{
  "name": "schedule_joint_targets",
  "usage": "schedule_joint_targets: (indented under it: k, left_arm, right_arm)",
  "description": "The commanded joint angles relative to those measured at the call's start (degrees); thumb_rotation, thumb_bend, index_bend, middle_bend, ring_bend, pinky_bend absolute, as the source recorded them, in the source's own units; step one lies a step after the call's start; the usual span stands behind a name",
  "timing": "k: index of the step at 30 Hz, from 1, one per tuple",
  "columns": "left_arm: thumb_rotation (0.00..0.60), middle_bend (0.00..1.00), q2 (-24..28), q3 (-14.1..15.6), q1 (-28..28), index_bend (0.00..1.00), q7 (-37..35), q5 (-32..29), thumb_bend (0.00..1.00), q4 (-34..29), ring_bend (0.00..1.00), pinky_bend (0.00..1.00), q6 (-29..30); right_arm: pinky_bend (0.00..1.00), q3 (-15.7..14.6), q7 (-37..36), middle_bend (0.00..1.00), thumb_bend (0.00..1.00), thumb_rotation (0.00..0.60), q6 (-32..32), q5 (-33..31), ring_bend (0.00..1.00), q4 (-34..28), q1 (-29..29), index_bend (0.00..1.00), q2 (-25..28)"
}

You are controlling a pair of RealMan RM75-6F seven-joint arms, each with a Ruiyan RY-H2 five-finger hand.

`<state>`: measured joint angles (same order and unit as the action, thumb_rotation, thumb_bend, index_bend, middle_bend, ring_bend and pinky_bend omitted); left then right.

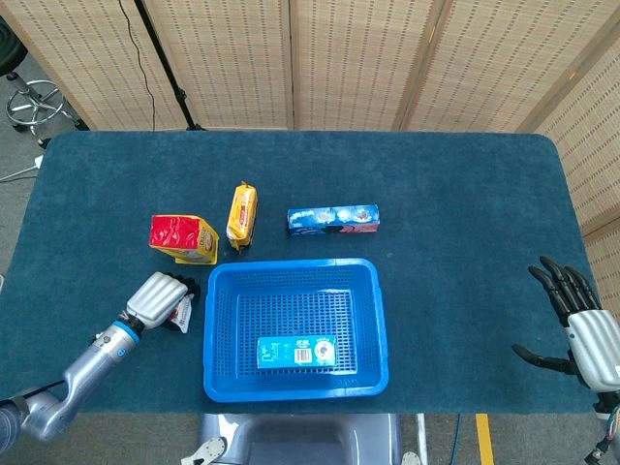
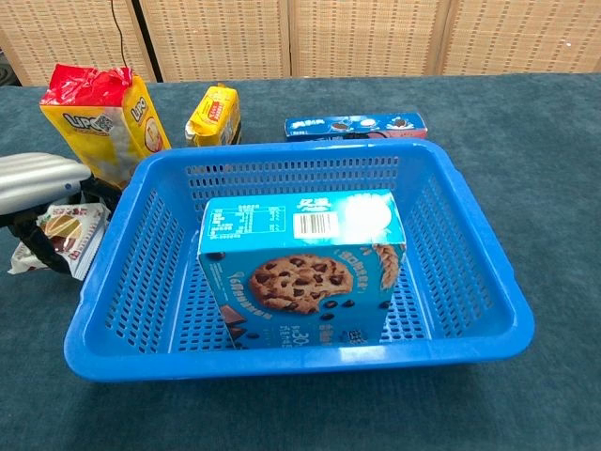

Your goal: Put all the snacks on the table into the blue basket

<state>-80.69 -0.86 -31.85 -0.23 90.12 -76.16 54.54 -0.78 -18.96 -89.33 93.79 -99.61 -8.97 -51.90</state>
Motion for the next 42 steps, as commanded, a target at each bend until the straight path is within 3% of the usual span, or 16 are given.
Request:
schedule_joint_targets:
  k: [1, 13, 19, 24, 26, 28, 30, 31, 34, 37, 42]
  left_arm:
    - [0.600, 0.45, 3.80, 0.66, 1.41, 0.48, -3.23, 2.58, 0.24, -2.74, 0.47, 0.50, 4.94]
    - [0.600, 0.45, 14.51, 1.63, 3.86, 0.48, -9.81, 13.87, 0.24, -14.05, 0.46, 0.50, 21.77]
    - [0.600, 0.45, 14.73, 0.30, 1.15, 0.48, -3.63, 12.90, 0.24, -22.13, 0.45, 0.50, 16.84]
    - [0.600, 0.43, 9.37, -2.99, -2.71, 0.46, 2.81, 5.64, 0.23, -25.69, 0.44, 0.50, 8.49]
    - [0.600, 0.34, 6.75, -4.40, -4.14, 0.37, 5.68, 2.17, 0.22, -25.87, 0.35, 0.43, 5.66]
    - [0.600, 0.10, 4.45, -5.56, -5.31, 0.12, 8.74, -1.43, 0.17, -25.57, 0.11, 0.25, 3.27]
    - [0.600, 0.00, 2.60, -6.44, -6.68, 0.00, 10.68, -5.96, 0.10, -25.71, 0.01, 0.09, -0.02]
    - [0.600, 0.00, 1.73, -6.99, -7.43, 0.00, 11.06, -8.22, 0.06, -25.97, 0.00, 0.03, -1.50]
    - [0.600, 0.00, -0.51, -8.36, -8.90, 0.00, 11.15, -11.65, 0.00, -25.79, 0.00, 0.00, -3.05]
    - [0.600, 0.00, -2.22, -10.11, -8.37, 0.00, 9.44, -10.32, 0.00, -25.42, 0.00, 0.00, 1.42]
    - [0.600, 0.00, 3.48, -11.19, -5.43, 0.00, 4.79, -6.02, 0.00, -26.46, 0.00, 0.00, 8.43]
  right_arm:
    - [0.00, 0.13, -0.06, 0.00, 0.00, 0.600, 0.31, 0.05, 0.00, -0.16, -0.01, 0.00, -0.01]
    - [0.00, 0.52, 0.04, 0.00, 0.00, 0.600, 0.56, 0.50, 0.00, -1.07, 0.43, 0.00, 0.20]
    - [0.00, 0.64, 0.22, 0.00, 0.00, 0.600, 1.10, 0.73, 0.00, -1.11, 0.43, 0.00, 0.12]
    - [0.00, 0.79, -0.64, 0.00, 0.00, 0.600, 1.31, 0.65, 0.00, -0.92, 0.58, 0.00, 0.31]
    - [0.00, 0.92, -1.14, 0.00, 0.00, 0.600, 1.27, 0.49, 0.00, -0.80, 0.66, 0.00, 0.39]
    - [0.00, 0.95, -1.64, 0.00, 0.00, 0.600, 1.29, 0.53, 0.00, -0.65, 0.72, 0.00, 0.45]
    - [0.00, 0.93, -2.27, 0.00, 0.00, 0.600, 1.34, 0.75, 0.00, -0.58, 0.72, 0.00, 0.53]
    - [0.00, 0.93, -2.51, 0.00, 0.00, 0.600, 1.35, 0.87, 0.00, -0.55, 0.73, 0.00, 0.57]
    - [0.00, 1.06, -1.93, 0.00, 0.00, 0.600, 1.28, 0.94, 0.00, -0.42, 0.84, 0.00, 0.52]
    - [0.00, 1.12, -0.05, 0.00, 0.00, 0.600, 1.26, 1.17, 0.00, -0.73, 1.01, 0.00, 0.04]
    - [0.00, 1.22, 0.46, 0.00, 0.00, 0.600, 1.13, 1.25, 0.00, -0.95, 1.29, 0.00, -0.03]
